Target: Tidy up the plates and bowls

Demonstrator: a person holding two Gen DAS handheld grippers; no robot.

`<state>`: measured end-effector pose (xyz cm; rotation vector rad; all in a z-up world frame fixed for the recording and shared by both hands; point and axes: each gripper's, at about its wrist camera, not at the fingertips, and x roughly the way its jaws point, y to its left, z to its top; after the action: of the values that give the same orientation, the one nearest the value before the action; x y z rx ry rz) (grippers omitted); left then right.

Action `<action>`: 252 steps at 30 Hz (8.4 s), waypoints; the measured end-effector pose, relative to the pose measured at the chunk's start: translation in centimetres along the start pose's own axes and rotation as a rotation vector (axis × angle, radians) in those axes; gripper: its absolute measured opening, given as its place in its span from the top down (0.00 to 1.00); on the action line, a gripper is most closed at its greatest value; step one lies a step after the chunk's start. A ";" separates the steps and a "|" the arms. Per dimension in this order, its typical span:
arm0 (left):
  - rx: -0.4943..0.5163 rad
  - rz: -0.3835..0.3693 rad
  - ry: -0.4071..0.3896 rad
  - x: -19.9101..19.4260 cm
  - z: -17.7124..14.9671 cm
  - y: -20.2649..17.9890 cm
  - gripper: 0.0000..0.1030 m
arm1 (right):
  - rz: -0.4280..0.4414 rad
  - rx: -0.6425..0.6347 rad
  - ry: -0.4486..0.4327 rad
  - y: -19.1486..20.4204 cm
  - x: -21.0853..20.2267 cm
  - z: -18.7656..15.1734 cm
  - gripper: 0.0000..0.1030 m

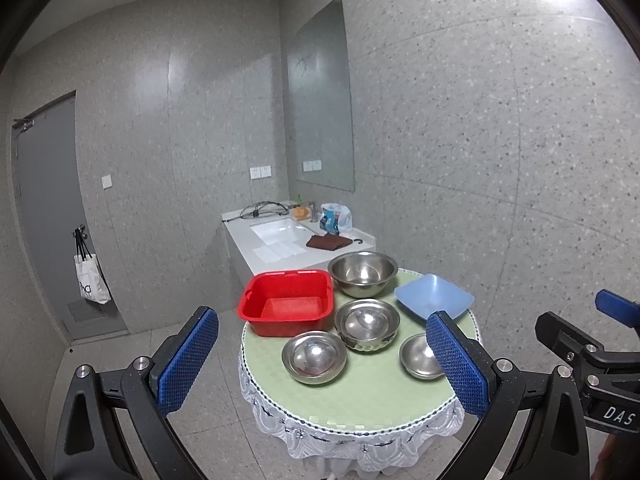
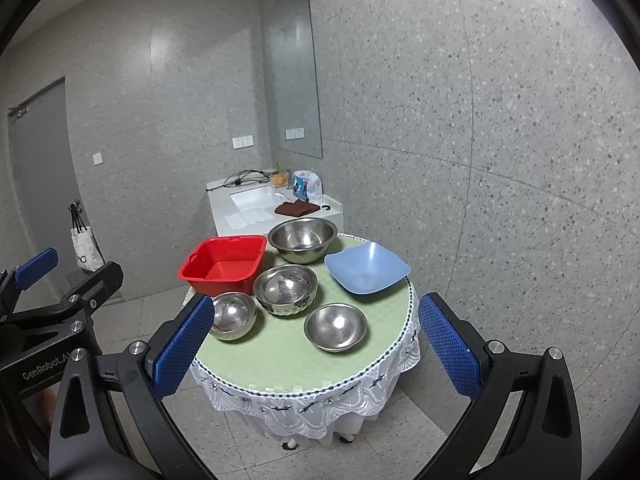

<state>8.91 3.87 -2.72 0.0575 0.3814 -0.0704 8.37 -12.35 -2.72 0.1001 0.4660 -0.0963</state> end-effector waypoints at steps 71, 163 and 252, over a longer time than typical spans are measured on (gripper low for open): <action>0.047 -0.106 0.436 56.6 13.7 4.8 0.01 | 0.040 0.100 0.352 -6.1 42.5 10.2 0.00; -0.152 0.077 0.652 59.3 9.7 22.5 0.60 | 0.405 -0.026 0.673 13.7 54.4 4.5 0.36; -0.326 -0.041 0.712 57.2 8.7 27.5 0.80 | 0.446 -0.002 0.698 14.2 52.4 3.3 0.77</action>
<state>67.28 27.36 -14.84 -0.2554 1.1006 -0.0254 58.03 -2.33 -22.44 0.2358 1.1275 0.3913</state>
